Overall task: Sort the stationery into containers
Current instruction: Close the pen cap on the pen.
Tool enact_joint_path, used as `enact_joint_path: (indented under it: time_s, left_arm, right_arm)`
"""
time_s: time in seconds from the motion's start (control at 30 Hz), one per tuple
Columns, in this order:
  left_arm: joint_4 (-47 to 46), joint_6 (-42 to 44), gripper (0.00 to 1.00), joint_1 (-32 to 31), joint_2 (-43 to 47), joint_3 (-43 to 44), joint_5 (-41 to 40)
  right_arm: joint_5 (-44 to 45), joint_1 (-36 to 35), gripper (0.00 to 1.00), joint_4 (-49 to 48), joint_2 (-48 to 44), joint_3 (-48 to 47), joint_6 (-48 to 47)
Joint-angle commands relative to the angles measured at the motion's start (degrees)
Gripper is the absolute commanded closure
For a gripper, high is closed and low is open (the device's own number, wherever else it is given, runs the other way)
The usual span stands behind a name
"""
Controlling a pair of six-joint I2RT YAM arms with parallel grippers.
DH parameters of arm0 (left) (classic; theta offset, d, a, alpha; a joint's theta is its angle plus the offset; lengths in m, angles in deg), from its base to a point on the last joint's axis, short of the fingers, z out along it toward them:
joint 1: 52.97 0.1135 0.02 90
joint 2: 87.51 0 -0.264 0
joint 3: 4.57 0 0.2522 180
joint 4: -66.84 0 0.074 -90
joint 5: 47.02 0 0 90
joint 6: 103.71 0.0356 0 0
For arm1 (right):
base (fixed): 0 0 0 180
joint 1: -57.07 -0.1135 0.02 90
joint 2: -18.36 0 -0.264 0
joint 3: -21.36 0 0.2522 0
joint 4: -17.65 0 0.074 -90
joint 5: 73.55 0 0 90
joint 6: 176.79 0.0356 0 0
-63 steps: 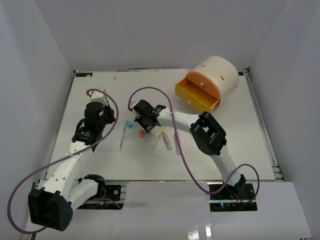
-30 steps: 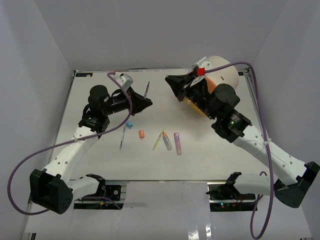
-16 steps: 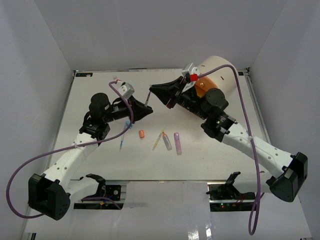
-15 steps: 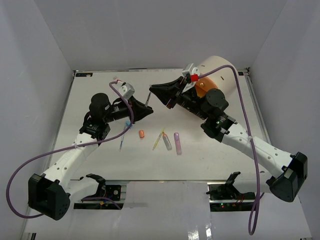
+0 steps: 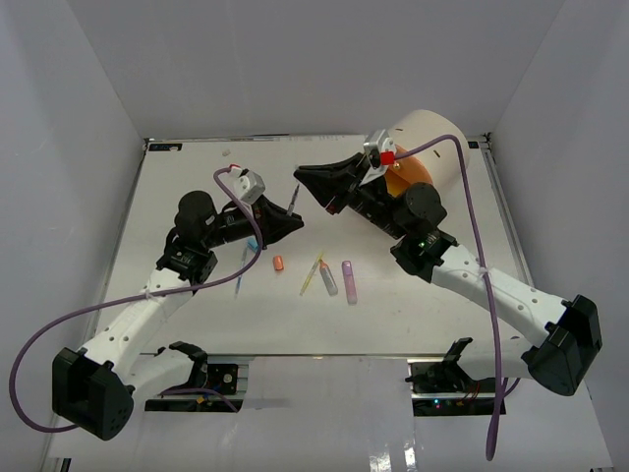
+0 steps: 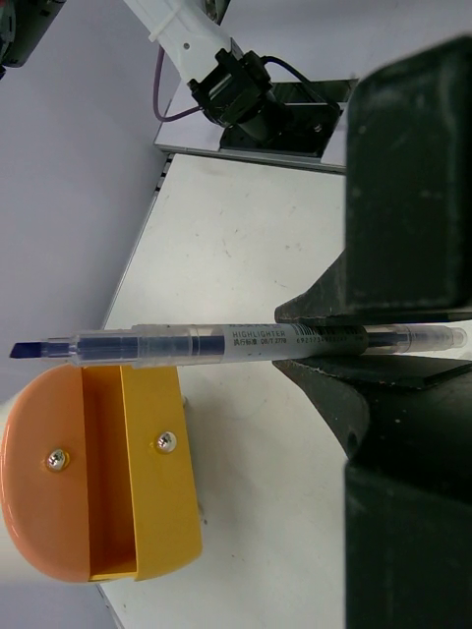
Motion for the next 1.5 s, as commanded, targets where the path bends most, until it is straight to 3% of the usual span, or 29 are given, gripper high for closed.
enact_joint_path:
  time_s: [0.0,1.47]
  left_arm:
    - [-2.4,-0.2,1.0,-0.4,1.8,-0.6,0.3]
    - [-8.9,-2.9,1.0,-1.0,4.0,-3.7,0.2]
  right_arm:
    - [1.6,-0.1,0.92,-5.6,-0.6,0.7,0.9]
    - [0.2,-0.1,0.92,-9.1,0.0,5.4,5.0]
